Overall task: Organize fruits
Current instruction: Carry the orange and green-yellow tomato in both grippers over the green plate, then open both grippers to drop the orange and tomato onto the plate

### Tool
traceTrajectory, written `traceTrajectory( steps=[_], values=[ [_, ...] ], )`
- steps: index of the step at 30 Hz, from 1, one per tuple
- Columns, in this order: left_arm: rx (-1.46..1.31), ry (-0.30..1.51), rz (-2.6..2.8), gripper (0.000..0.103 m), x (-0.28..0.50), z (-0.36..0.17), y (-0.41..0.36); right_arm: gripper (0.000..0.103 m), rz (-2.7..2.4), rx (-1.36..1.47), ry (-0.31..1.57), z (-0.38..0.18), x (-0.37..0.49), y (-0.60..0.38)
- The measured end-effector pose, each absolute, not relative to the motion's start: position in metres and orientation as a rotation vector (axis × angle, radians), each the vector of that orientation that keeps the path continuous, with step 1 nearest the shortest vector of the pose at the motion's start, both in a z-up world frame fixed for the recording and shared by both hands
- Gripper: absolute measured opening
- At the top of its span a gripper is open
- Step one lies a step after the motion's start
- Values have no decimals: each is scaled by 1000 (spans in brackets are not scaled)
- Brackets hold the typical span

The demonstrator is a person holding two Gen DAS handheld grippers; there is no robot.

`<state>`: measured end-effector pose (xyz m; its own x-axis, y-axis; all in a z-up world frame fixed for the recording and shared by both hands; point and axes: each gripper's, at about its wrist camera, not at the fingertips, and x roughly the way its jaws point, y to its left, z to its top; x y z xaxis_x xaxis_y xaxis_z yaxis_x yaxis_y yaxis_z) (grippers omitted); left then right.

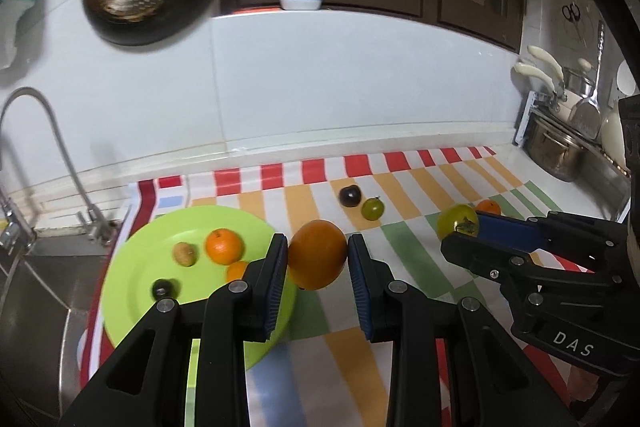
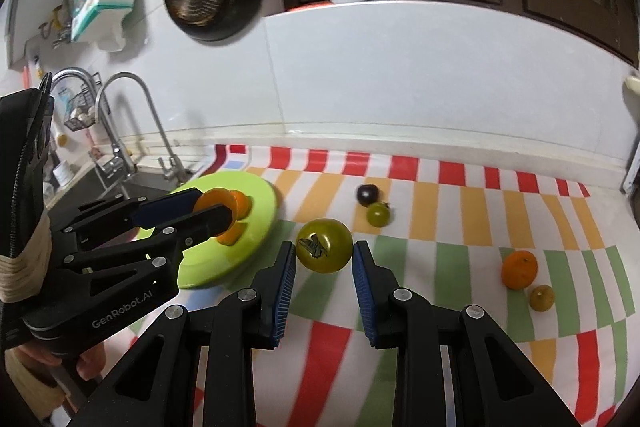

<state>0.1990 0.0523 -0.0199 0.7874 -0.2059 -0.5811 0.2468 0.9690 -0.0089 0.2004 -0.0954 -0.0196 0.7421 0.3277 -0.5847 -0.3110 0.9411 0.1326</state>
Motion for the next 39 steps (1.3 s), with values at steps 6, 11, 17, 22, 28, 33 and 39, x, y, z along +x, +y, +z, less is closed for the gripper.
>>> traceTrajectory(
  steps=[6,11,17,22,28,33,39],
  values=[
    [62,604,-209,31,188,-14,81,30,389,8,627,-13,195,-66],
    [58,606,-182,31,183,-14,105,30,419,-3,623,-11,194,-42],
    [59,627,-151,31,182,-20,137,30,454,-9,637,-17,200,-9],
    [62,662,-145,31,187,-33,161,30,478,-13,662,-27,208,17],
    [60,716,-153,31,199,-54,181,31,496,-17,708,-46,222,43],
    [46,765,-159,31,210,-71,190,31,488,-17,750,-62,234,58],
    [42,794,-176,31,219,-83,195,31,468,-27,783,-76,245,66]
  ],
)
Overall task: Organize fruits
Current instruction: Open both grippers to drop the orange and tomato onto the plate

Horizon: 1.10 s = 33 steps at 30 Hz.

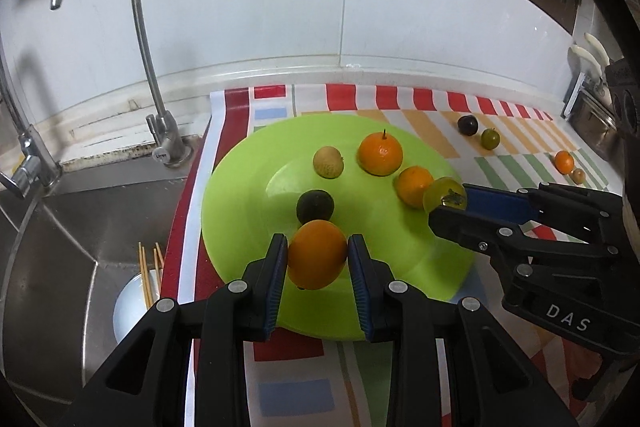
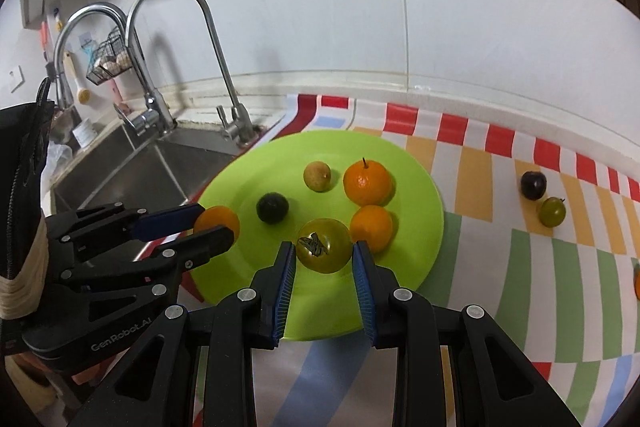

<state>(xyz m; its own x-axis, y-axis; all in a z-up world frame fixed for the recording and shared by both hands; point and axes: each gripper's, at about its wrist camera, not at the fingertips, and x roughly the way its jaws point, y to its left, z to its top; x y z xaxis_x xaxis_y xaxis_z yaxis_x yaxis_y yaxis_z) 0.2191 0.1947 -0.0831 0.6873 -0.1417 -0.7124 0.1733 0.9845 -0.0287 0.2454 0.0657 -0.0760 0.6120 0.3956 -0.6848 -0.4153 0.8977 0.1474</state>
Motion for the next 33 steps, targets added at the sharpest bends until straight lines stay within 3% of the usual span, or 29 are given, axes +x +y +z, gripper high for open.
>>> traceTrajectory(
  steps=[3,5,6,7,16,26,33],
  values=[
    [50,797,-175,34,222,-85,194,31,457,-30,791,-80,249,68],
    [46,792,-167,45,221,-83,195,41,447,-30,795,-80,251,68],
    [43,788,-162,46,221,-82,196,53,432,-25,788,-79,250,67],
    [40,782,-157,46,220,-79,196,54,419,-26,782,-77,249,65],
    [66,697,-106,56,197,-49,183,54,366,-9,726,-54,231,38],
    [67,597,-137,77,175,-15,146,58,277,16,642,-19,196,-10],
    [73,548,-166,83,163,0,112,60,199,28,589,2,175,-49]
  ],
)
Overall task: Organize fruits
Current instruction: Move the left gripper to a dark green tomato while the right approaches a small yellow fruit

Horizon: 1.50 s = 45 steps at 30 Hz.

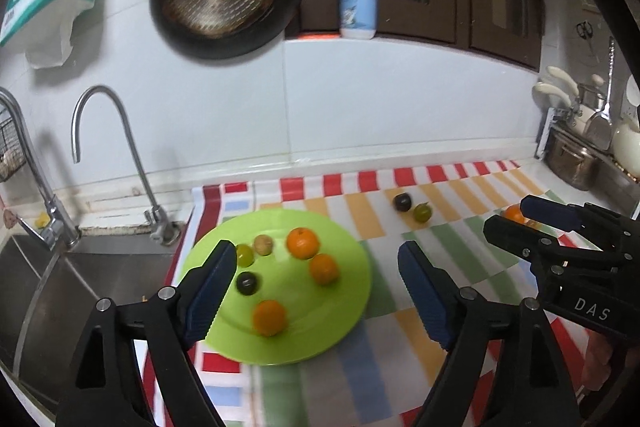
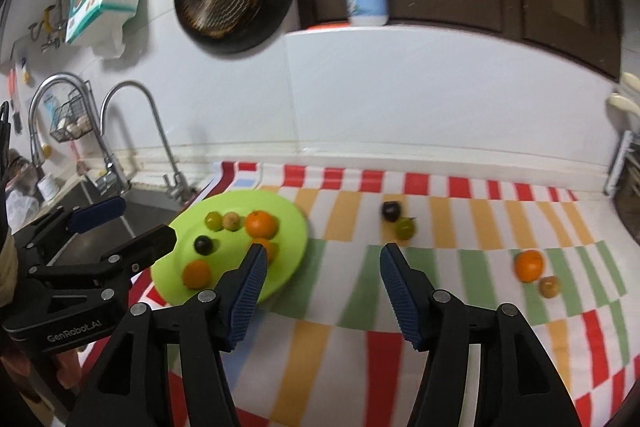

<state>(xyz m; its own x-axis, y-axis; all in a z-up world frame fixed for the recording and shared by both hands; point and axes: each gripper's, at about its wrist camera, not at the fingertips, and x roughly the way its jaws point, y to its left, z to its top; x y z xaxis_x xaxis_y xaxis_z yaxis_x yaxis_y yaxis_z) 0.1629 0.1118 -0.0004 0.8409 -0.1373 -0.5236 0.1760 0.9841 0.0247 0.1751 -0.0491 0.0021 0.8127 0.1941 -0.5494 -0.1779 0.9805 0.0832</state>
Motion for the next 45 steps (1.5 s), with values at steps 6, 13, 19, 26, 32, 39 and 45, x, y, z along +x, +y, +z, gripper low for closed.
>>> traceTrajectory(
  steps=[6,13,19,26,32,39,45],
  values=[
    [85,507,-197,85,155,11,81,60,125,51,556,13,161,-85],
    [86,464,-213,87,149,21,51,60,44,69,528,22,148,-120],
    [100,447,-206,88,151,23,30,60,-49,87,508,25,143,-151],
    [109,436,-212,92,156,19,10,60,-135,94,502,22,140,-176],
    [130,462,-215,92,171,8,-5,60,-207,64,519,11,142,-191],
    [147,518,-235,92,189,-8,-16,60,-244,93,573,-8,156,-207],
    [152,560,-233,92,208,-25,-21,60,-251,100,622,-28,172,-213]
  ],
)
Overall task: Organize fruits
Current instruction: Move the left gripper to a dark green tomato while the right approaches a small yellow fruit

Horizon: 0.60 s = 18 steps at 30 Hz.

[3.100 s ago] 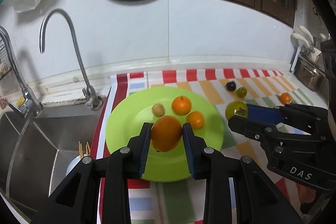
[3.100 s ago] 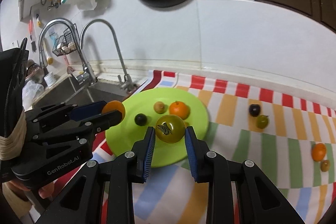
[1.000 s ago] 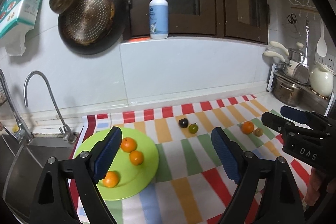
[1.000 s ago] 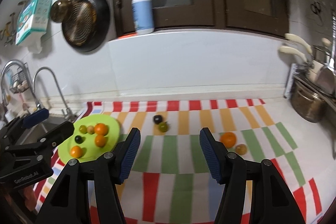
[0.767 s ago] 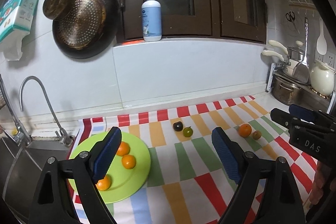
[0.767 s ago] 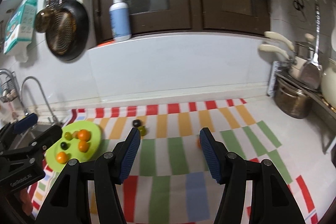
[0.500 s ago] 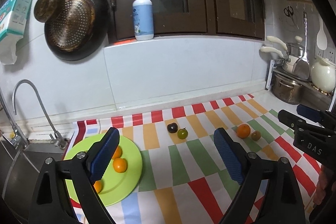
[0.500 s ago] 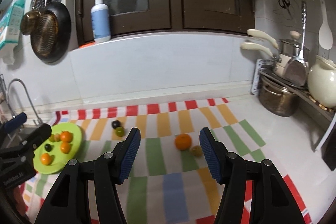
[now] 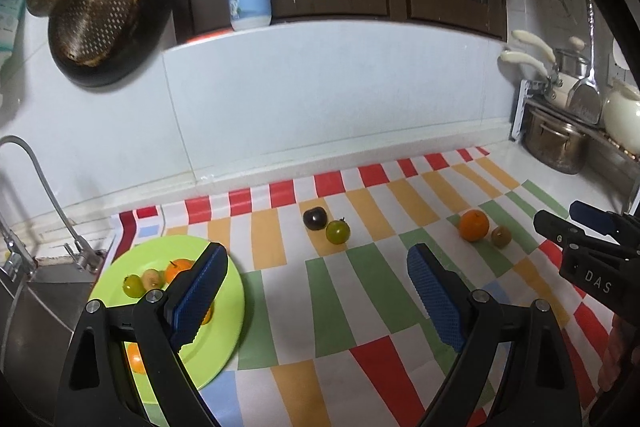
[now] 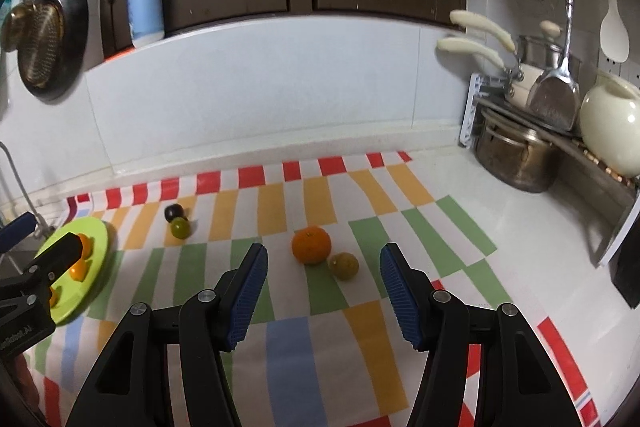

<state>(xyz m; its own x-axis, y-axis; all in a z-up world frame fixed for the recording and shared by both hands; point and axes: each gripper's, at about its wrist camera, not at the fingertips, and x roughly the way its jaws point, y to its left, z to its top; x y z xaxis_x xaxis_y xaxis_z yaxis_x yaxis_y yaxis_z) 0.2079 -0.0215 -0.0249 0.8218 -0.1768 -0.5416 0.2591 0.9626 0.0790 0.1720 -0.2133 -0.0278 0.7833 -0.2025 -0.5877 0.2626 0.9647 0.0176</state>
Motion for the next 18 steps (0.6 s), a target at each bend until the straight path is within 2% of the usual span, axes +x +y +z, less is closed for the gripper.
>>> traceTrajectory(
  steps=[18],
  values=[
    [164,615,-239,90,274,-68,-40,59,-352,179,742,-79,215,-240]
  ],
)
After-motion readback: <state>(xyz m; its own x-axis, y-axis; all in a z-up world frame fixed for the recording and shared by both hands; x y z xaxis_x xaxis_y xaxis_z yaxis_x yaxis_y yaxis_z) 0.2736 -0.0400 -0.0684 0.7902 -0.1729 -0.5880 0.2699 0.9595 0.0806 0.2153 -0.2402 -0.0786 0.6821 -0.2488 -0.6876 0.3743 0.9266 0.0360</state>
